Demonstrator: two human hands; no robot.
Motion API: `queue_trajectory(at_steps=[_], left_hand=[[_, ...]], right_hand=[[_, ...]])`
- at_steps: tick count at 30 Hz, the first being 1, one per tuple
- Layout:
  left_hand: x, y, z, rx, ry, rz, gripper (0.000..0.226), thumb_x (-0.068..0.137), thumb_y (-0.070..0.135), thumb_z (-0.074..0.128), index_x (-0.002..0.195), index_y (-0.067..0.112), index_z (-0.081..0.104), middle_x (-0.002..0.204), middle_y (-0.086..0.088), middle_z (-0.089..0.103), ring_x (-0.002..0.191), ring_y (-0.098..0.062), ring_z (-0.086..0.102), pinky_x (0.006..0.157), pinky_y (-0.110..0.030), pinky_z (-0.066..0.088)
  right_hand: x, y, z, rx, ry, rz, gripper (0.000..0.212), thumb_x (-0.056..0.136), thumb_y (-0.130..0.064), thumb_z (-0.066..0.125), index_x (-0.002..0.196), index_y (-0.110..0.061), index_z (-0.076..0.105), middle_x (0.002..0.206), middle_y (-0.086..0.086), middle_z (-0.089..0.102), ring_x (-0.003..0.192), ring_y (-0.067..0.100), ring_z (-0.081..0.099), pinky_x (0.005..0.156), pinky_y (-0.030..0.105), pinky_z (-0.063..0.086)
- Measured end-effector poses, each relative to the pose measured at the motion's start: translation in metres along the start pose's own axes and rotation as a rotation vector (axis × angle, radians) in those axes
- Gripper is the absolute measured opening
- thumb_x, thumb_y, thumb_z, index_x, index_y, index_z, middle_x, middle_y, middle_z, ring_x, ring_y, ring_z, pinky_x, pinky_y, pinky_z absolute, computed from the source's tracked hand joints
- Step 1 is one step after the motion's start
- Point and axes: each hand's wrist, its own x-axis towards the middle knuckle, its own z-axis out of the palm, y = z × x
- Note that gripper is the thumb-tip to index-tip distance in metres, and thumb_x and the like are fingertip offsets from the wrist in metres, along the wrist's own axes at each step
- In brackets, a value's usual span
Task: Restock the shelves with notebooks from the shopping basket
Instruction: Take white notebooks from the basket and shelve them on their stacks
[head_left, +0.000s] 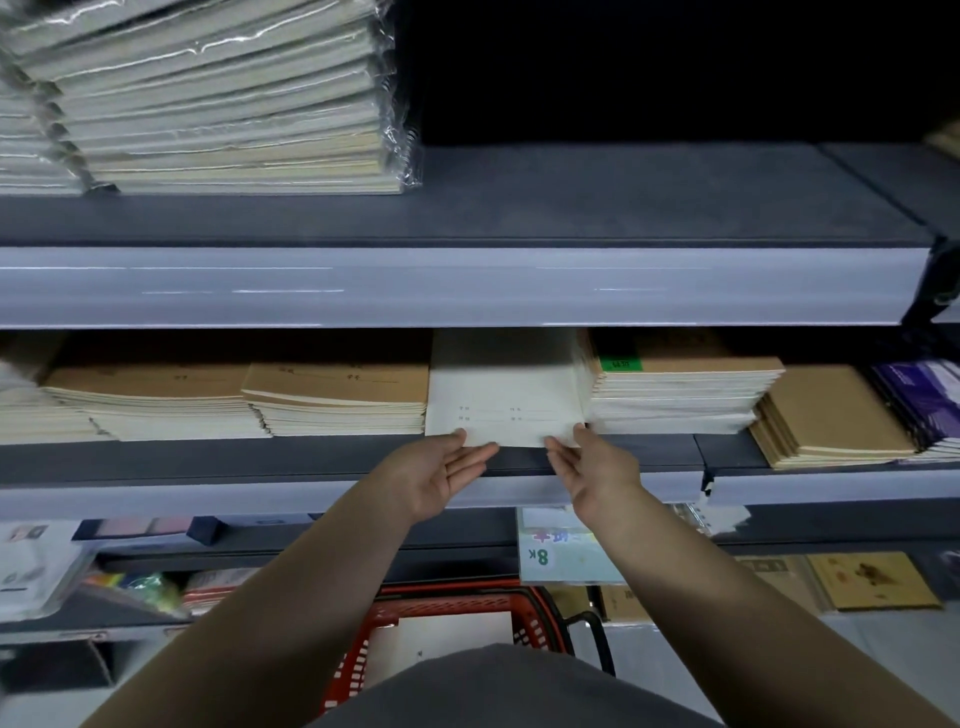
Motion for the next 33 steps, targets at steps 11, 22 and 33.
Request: queue_trajectory(at_steps=[11,22,33], left_hand=[[0.021,0.009,0.005,0.221,-0.004,0.039,0.039,0.100,0.034,0.049,0.109,-0.002,0.062,0.104,-0.012,0.072,0.079,-0.011,0.073,0.060,-0.022,0.058],[0.036,0.009,0.010,0.280,-0.025,0.000,0.053,0.100,0.049,0.036,0.101,0.004,0.064,0.085,-0.005,0.076,0.079,-0.010,0.073,0.058,-0.023,0.057],[0.021,0.013,0.003,0.108,0.006,0.009,0.068,0.090,0.063,0.046,0.101,-0.001,0.063,0.090,-0.011,0.074,0.077,-0.015,0.073,0.059,-0.027,0.058]], right_hand=[[0.008,-0.008,0.023,-0.202,-0.099,0.048,0.022,0.104,-0.023,0.041,0.109,-0.004,0.051,0.083,0.014,0.069,0.060,0.016,0.069,0.046,0.024,0.054],[0.017,-0.005,0.040,-0.291,-0.076,0.190,0.055,0.103,-0.049,0.027,0.089,-0.001,0.049,0.116,0.024,0.065,0.087,0.030,0.064,0.090,0.042,0.048],[0.010,-0.007,0.034,-0.390,-0.082,0.137,0.048,0.104,-0.042,0.027,0.089,-0.004,0.053,0.100,0.016,0.068,0.074,0.026,0.065,0.060,0.035,0.050]])
